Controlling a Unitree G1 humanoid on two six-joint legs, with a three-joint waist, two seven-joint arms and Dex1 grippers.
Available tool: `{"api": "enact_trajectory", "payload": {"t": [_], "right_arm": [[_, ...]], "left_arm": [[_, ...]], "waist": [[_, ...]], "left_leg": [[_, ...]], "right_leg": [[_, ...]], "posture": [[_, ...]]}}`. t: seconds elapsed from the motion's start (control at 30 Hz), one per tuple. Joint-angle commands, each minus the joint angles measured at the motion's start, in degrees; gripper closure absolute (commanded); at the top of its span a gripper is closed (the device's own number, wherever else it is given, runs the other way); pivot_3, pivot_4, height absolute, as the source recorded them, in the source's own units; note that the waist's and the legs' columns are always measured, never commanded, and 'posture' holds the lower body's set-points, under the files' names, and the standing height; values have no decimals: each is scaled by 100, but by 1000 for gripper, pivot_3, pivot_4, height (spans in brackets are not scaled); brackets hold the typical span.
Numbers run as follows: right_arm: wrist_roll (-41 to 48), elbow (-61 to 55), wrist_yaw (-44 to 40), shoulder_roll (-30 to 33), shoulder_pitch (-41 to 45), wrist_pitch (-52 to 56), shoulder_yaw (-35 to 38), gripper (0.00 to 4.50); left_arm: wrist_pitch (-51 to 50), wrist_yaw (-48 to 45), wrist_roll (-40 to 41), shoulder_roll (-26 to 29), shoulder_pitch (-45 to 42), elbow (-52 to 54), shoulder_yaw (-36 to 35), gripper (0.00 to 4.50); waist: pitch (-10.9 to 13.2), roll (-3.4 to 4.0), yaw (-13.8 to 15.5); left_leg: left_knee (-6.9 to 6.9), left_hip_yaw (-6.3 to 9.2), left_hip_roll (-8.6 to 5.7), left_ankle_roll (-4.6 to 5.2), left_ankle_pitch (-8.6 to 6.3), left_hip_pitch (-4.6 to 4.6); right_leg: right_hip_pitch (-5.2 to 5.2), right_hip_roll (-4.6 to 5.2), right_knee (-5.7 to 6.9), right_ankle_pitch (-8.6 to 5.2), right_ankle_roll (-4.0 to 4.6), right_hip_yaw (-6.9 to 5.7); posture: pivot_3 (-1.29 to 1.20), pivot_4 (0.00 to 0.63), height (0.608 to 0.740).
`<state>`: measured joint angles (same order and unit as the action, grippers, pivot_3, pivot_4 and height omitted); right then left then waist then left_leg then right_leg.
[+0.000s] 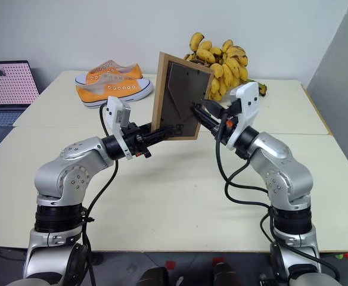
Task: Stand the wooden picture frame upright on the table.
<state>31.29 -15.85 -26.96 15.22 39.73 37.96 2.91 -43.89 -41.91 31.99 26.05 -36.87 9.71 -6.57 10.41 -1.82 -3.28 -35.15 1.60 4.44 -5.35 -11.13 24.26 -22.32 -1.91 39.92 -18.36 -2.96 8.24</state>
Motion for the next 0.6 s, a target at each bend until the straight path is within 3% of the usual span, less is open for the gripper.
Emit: {"api": "enact_trajectory", "payload": {"t": [0.03, 0.33, 0.6], "right_arm": [[-96, 63, -162, 61, 249, -297, -56, 1557], [-58, 365, -442, 161, 459, -385, -94, 1557], [165, 34, -51, -289, 708, -153, -94, 1557]], "left_arm": [[-28, -69, 268, 106, -58, 471, -40, 3206], [-92, -76, 388, 176, -45, 564, 29, 3206], [227, -178, 100, 32, -176, -94, 291, 3206]], "waist": [[0, 0, -1], [0, 0, -1], [0, 1, 0]], "left_leg": [[0, 0, 0, 0, 0, 0], [1, 0, 0, 0, 0, 0], [1, 1, 0, 0, 0, 0]], "right_leg": [[0, 0, 0, 0, 0, 0], [-1, 0, 0, 0, 0, -1], [-2, 0, 0, 0, 0, -2]], "posture": [[0, 150, 740], [0, 150, 740], [0, 150, 740]]}}
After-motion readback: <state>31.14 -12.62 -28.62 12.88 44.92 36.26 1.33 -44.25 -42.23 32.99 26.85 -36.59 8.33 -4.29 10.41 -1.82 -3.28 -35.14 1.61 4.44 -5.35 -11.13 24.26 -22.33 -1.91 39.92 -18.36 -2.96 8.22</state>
